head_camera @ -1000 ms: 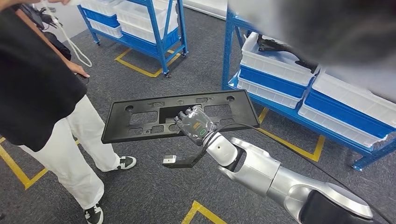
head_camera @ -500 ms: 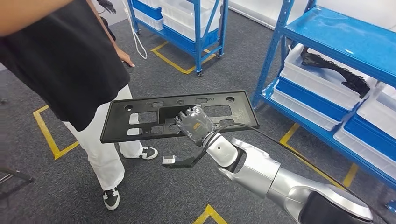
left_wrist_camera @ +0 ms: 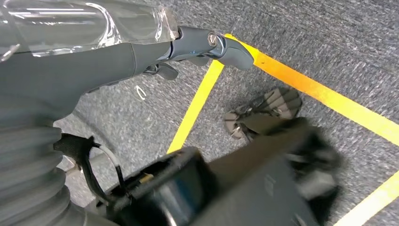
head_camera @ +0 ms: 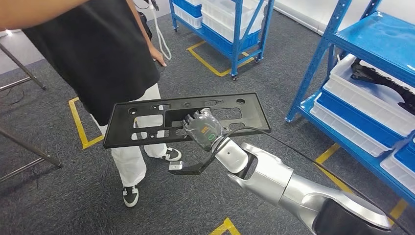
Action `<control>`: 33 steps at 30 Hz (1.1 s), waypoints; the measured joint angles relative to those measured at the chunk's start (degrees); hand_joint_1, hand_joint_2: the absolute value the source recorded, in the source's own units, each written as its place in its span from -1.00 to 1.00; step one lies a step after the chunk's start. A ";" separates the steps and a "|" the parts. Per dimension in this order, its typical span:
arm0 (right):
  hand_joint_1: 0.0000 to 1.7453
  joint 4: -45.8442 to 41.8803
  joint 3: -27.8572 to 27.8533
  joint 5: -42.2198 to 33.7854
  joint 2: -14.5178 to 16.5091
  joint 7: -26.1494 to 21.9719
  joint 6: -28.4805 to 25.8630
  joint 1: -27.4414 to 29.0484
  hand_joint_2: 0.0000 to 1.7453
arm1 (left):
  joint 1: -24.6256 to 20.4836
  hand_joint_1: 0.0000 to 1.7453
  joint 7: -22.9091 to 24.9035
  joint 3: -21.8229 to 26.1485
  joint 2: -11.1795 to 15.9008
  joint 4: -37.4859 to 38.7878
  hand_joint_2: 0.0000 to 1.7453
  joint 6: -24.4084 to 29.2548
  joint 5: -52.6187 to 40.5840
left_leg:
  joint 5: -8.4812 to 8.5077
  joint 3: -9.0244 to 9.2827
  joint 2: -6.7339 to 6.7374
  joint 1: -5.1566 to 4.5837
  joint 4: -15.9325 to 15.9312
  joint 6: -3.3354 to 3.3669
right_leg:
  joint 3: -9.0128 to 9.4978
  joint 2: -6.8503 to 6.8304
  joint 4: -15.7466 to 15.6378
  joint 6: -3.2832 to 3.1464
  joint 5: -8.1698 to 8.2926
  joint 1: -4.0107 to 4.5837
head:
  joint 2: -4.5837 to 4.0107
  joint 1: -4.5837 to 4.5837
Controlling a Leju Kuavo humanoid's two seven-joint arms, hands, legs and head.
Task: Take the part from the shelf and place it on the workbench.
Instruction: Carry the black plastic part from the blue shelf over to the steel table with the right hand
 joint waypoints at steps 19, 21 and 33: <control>1.00 -0.87 -0.01 0.06 -0.63 0.16 0.69 -0.05 1.00 | -0.08 -1.00 0.22 0.01 -0.26 0.01 1.00 -0.01 -0.25 | 0.76 2.68 -10.87 -0.09 -4.79 1.74 | -1.82 7.87 0.47 1.17 1.08 -0.25 | 0.01 0.48; 1.00 -1.02 -0.02 0.05 -0.54 0.22 0.72 -0.22 1.00 | 0.30 -1.00 0.28 0.01 -0.19 0.01 1.00 -0.01 -0.32 | 0.42 2.12 -10.11 0.06 -4.25 1.09 | -1.61 6.57 0.28 0.46 1.16 -0.20 | 0.01 0.40; 1.00 -1.49 -0.04 -0.03 -0.64 0.37 1.12 -0.29 1.00 | 0.12 -1.00 1.03 -0.01 -0.22 0.02 1.00 -0.31 -0.92 | 1.22 1.96 1.33 -0.40 -4.34 0.71 | 0.74 -1.09 -0.03 0.68 -0.78 0.48 | 0.00 0.07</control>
